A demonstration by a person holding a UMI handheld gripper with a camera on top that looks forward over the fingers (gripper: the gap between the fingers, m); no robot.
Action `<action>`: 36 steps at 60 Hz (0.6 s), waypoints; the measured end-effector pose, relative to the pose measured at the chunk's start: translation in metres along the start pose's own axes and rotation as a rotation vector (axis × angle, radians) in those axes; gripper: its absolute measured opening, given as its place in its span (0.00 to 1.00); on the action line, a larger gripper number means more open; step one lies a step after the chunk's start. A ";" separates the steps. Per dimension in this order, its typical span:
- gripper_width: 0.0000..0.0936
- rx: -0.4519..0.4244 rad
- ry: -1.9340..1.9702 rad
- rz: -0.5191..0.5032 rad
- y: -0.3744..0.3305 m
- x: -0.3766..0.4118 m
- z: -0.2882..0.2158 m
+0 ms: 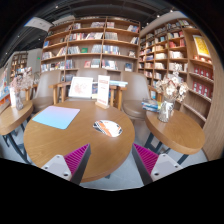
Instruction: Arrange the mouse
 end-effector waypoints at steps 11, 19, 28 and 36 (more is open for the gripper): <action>0.91 0.050 0.026 -0.011 0.030 -0.005 -0.013; 0.91 0.073 0.042 -0.013 0.069 -0.003 -0.011; 0.91 0.094 0.025 0.003 0.108 -0.005 -0.014; 0.91 0.103 0.021 0.010 0.138 -0.006 -0.020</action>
Point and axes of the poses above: the point between the fingertips, and its own axes, seen from behind it with the camera up: x to the left, z down, y forward, the way the camera looks, the point moved 9 cm from there along -y, backward, against the way the camera looks, and after that the axes turned 9 degrees about y, right-handed, at the moved point
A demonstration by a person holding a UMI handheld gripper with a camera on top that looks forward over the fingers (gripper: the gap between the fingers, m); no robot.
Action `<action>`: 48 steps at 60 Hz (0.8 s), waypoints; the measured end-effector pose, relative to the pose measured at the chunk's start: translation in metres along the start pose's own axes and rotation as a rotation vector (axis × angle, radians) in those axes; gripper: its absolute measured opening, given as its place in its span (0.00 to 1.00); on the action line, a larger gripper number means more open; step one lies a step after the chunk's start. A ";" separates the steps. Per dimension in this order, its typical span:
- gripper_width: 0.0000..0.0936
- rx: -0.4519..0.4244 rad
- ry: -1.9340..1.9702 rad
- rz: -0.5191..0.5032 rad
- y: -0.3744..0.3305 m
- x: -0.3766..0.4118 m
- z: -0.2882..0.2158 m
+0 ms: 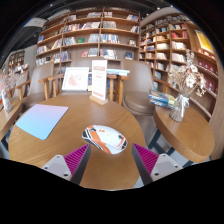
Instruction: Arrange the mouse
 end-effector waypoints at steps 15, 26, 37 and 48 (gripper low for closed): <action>0.91 0.026 0.010 -0.018 0.047 0.001 -0.024; 0.91 0.028 -0.004 0.013 0.085 -0.003 -0.043; 0.91 0.053 0.042 0.035 0.107 -0.014 -0.051; 0.64 0.064 0.076 0.014 0.114 -0.011 -0.052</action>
Point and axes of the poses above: the point between the fingertips, and its own axes, seen from behind it with the camera up: x to the left, z down, y forward, the way the camera looks, the point moved 9 cm from there along -y, backward, against the way the camera looks, and after that the axes turned 9 degrees about y, right-handed, at the moved point
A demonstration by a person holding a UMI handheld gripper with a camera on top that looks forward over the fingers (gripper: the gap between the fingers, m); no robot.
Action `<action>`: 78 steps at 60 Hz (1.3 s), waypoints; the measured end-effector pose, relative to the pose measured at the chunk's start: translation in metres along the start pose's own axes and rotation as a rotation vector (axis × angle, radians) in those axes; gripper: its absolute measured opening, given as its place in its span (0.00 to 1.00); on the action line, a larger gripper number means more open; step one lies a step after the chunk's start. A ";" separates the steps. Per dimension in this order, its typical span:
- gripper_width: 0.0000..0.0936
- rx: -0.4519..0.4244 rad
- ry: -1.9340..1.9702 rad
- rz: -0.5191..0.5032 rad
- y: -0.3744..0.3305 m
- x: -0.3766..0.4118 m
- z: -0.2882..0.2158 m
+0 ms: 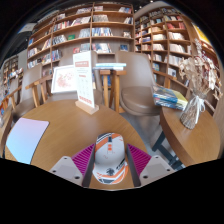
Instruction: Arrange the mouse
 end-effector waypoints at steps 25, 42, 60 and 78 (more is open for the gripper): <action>0.46 -0.099 -0.021 -0.140 -0.084 0.141 -0.074; 0.46 0.013 -0.092 -0.230 -0.049 0.303 -0.011; 0.52 0.064 -0.064 -0.163 -0.017 0.332 0.044; 0.91 0.020 -0.068 -0.177 -0.079 0.322 0.026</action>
Point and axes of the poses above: the point between the fingertips, and its own axes, seen from behind it with the camera up: x to the left, z down, y forward, the way the camera looks, the point moved 9 cm from there along -y, backward, against the way the camera looks, and after that the axes turned 9 degrees about y, right-handed, at the moved point
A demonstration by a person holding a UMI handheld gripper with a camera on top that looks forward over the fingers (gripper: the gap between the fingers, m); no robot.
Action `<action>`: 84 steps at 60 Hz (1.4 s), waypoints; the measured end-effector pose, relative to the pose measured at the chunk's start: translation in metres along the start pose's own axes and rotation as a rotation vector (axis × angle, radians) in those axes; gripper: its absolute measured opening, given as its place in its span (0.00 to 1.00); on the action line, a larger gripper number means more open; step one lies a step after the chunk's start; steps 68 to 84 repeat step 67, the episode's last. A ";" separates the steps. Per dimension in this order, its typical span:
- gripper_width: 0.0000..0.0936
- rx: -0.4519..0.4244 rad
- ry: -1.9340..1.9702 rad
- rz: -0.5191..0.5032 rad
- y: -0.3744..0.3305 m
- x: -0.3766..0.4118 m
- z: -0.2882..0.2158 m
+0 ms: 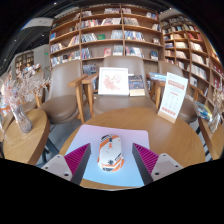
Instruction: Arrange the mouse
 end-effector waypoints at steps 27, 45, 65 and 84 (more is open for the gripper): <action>0.92 -0.096 -0.071 -0.013 -0.217 -0.064 0.029; 0.92 -0.111 -0.034 0.023 -0.277 -0.101 0.067; 0.91 -0.134 -0.077 0.030 -0.296 -0.105 0.087; 0.91 -0.130 -0.078 0.023 -0.297 -0.104 0.091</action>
Point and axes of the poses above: the point between the fingertips, and its own axes, seen from behind it with the camera up: x to the left, z down, y forward, the way the camera looks, the point moved 9 cm from there along -y, backward, against the way the camera looks, and after that the axes turned 9 degrees about y, right-handed, at the moved point
